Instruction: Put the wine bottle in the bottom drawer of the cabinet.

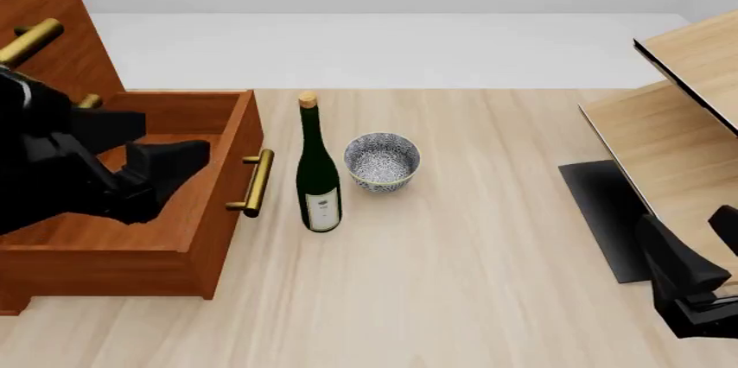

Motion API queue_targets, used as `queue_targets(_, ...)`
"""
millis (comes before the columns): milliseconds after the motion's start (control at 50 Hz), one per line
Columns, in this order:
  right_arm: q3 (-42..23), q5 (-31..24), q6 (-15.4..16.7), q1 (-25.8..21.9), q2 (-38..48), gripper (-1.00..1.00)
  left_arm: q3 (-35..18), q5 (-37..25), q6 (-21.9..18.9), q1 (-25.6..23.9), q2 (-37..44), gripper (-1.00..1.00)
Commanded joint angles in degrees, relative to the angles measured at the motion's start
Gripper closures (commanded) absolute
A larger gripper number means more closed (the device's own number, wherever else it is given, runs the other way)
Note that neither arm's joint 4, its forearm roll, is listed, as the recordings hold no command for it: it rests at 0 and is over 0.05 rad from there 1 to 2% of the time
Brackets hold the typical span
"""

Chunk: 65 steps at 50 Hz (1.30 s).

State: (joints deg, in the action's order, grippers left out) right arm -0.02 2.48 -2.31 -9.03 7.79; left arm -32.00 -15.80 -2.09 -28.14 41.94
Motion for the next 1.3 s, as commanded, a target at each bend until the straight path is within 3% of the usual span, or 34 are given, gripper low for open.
queue_targets(20, 0.00, 0.62, 0.17, -0.26, 0.49, -1.00, 1.72, 5.43, 2.13, -3.12, -3.04, -1.00)
queue_targets(140, 0.00, 0.47, 0.24, -0.27, 0.30, -1.00, 3.71, 9.62, 1.08, -4.32, -2.68, -1.00)
queue_targets(420, 0.00, 1.29, 0.20, -0.42, 1.18, -1.00, 5.67, 14.62, 2.68, -5.66, -3.27, -1.00)
queue_targets(500, 0.00, 1.25, 0.12, -0.37, 1.06, -1.00, 6.09, 16.12, 5.08, -7.15, -5.22, -1.00)
queue_targets(520, 0.00, 1.33, 0.14, -0.41, 1.20, -1.00, 6.31, 16.55, 3.69, -6.75, -6.18, -1.00)
queue_targets(620, 0.00, 1.34, 0.07, -0.32, 1.11, -1.00, 6.23, 18.03, 5.36, -6.16, -4.03, -1.00)
queue_targets(720, 0.00, 1.34, 0.04, -0.46, 1.26, -1.00, 6.51, 20.51, 3.67, -4.91, -3.17, -1.00)
queue_targets(760, 0.00, 1.51, -0.04, -0.54, 1.37, -1.00, 7.35, 22.50, 0.20, -5.65, -2.80, -1.00)
queue_targets(820, 0.00, 1.67, -0.05, -0.60, 1.48, -1.00, 7.46, 23.28, 2.90, -5.16, -1.25, -1.00)
queue_targets(1040, 0.00, 1.52, -0.15, -0.65, 1.40, -1.00, 9.18, 28.63, 1.99, -6.16, 2.93, -1.00)
queue_targets(1060, 0.00, 1.66, -0.11, -0.75, 1.55, -1.00, 9.21, 29.47, 0.46, -7.25, 3.65, -1.00)
queue_targets(1120, 0.00, 1.71, -0.12, -0.84, 1.64, -1.00, 8.98, 30.11, 1.16, -6.57, 4.24, -1.00)
queue_targets(1300, 0.00, 0.98, -0.16, -0.96, 1.06, -1.00, 8.86, 33.41, -1.84, -7.88, 7.17, -1.00)
